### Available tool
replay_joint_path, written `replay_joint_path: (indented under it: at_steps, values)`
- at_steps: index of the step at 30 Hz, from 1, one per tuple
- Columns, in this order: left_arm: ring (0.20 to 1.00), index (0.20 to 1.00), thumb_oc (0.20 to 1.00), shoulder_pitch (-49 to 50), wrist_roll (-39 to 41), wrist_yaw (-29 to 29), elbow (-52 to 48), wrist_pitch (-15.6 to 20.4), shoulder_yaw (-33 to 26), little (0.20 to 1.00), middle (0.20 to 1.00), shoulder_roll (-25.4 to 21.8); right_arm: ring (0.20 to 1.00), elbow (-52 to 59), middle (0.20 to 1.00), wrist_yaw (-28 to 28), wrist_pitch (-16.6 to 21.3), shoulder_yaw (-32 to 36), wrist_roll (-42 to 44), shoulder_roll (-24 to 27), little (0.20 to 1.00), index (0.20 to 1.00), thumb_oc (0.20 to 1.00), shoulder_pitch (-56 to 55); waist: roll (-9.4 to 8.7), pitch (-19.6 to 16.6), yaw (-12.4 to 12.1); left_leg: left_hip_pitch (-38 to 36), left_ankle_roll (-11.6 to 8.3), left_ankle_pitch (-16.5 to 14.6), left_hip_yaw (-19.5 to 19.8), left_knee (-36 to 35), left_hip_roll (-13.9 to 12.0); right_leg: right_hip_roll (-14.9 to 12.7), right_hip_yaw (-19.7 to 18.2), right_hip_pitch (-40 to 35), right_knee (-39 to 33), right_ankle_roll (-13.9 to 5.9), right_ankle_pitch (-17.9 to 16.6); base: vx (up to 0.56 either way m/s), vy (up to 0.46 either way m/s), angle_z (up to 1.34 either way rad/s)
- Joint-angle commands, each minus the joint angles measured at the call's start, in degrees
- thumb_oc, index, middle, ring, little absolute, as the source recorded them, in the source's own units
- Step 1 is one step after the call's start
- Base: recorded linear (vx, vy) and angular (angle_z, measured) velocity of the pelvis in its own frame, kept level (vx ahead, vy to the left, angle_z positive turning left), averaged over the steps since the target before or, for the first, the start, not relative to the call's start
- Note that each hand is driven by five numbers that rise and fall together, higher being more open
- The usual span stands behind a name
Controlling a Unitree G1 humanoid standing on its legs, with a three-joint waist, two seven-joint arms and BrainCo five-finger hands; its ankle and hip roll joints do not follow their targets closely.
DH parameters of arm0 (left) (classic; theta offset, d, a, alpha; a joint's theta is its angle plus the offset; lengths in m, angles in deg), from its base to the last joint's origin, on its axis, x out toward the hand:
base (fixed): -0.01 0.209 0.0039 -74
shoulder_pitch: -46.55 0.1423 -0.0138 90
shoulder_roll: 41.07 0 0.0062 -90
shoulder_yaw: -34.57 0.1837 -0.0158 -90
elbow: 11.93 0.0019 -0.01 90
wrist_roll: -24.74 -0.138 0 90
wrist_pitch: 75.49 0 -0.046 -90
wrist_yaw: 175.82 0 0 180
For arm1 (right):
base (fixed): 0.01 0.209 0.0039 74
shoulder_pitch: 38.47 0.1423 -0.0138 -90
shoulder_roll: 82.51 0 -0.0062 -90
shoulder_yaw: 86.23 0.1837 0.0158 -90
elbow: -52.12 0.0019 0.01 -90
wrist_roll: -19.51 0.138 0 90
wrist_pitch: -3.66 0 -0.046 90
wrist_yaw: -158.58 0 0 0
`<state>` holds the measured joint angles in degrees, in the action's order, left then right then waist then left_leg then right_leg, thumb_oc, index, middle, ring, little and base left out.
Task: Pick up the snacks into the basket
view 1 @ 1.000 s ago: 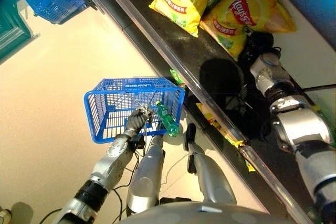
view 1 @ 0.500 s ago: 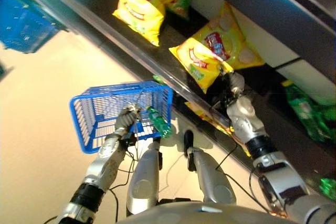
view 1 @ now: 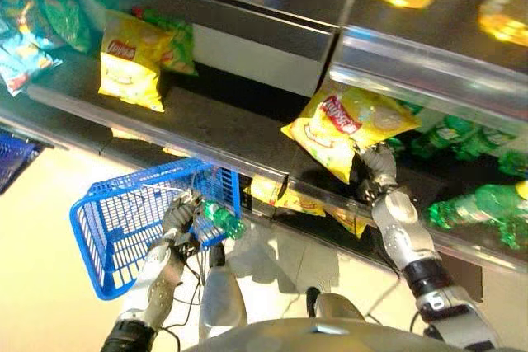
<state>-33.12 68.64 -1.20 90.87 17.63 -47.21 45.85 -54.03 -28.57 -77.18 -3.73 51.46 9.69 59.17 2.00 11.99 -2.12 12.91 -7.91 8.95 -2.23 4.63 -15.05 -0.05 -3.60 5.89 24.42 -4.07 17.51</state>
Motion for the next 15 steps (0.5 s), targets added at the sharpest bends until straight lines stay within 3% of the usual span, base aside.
replay_joint_path:
  at_steps: [1,3,5,6,9,12,14,15]
  values:
    - [0.200,0.200,0.200,-4.0,2.1,4.2,-7.8,4.9,2.2,0.200,0.200,1.9,0.200,5.1,0.200,1.6,3.4,2.3,-3.1,0.8,0.200,0.200,0.200,2.4,-0.33,-1.3,0.7,3.9,1.79,2.0,1.7,-5.2,1.5,0.4,-0.5,-6.7,-5.4,-1.74,0.3,-0.29,-0.366,0.42]
    - [0.200,0.200,0.200,-3.5,1.8,5.0,-8.1,4.7,3.5,0.200,0.200,2.1,0.200,5.2,0.200,1.5,3.4,3.1,-4.6,1.8,0.200,0.200,0.200,0.7,-0.37,-0.8,1.8,3.4,1.88,0.5,0.3,-4.1,1.8,0.2,0.6,-6.9,-6.7,-1.05,-1.5,-0.20,-0.202,0.51]
    - [0.200,0.200,0.200,-3.2,1.4,6.6,-8.3,4.2,3.7,0.200,0.200,2.1,0.200,5.2,0.200,2.2,2.9,3.0,-6.1,2.7,0.200,0.200,0.200,0.3,-0.80,-1.1,2.4,1.9,2.67,-2.3,1.9,1.6,4.2,0.0,1.1,-6.1,-7.7,-0.78,-3.8,-0.27,-0.202,0.20]
    - [0.200,0.200,0.200,-2.7,1.6,7.5,-8.3,3.8,4.1,0.200,0.200,2.5,0.200,5.2,0.200,2.8,2.7,3.1,-6.4,3.0,0.200,0.200,0.200,0.1,-1.86,-1.6,2.7,0.7,3.45,-6.8,4.5,9.9,10.0,-0.5,0.8,-5.8,-10.2,-0.61,-6.3,-0.31,-0.247,0.16]
    - [0.200,0.200,0.200,-2.3,1.4,8.1,-8.7,3.3,4.6,0.200,0.200,3.0,0.200,5.9,0.200,3.3,3.0,3.9,-6.5,2.7,0.200,0.200,0.200,-1.6,-2.73,-3.7,3.9,-2.0,5.14,-14.7,3.2,18.3,15.0,-1.3,0.4,-5.2,-12.2,-0.70,-8.0,-0.18,-0.115,-0.01]
    - [0.200,0.200,0.200,-2.3,-0.2,8.4,-8.5,3.2,4.7,0.200,0.200,2.9,0.200,6.0,0.200,3.4,3.0,4.2,-7.2,2.4,0.200,0.200,0.200,-2.7,-2.24,-5.2,4.7,-5.8,5.38,-16.3,4.8,18.4,16.2,-0.5,0.4,-4.2,-11.7,-0.79,-8.3,-0.06,0.022,-0.11]
    - [0.200,0.200,0.200,-2.3,-2.0,8.2,-8.3,3.4,4.1,0.200,0.200,2.8,0.200,5.9,0.200,3.4,3.3,4.7,-7.6,2.1,0.200,0.200,0.200,-3.8,-1.92,-6.3,5.4,-9.0,5.56,-18.0,6.7,16.3,16.6,0.0,-0.1,-3.8,-11.4,-1.07,-8.3,-0.06,0.080,-0.18]
    - [0.200,0.200,0.200,-2.3,-4.3,7.6,-8.1,3.9,3.6,0.200,0.200,2.6,0.200,5.6,0.200,3.4,3.7,5.0,-7.8,1.5,0.200,0.200,0.200,-4.9,-1.58,-7.4,5.9,-11.3,5.69,-19.3,9.2,12.0,17.1,0.5,-0.7,-3.0,-11.2,-1.53,-9.0,-0.10,0.109,-0.19]
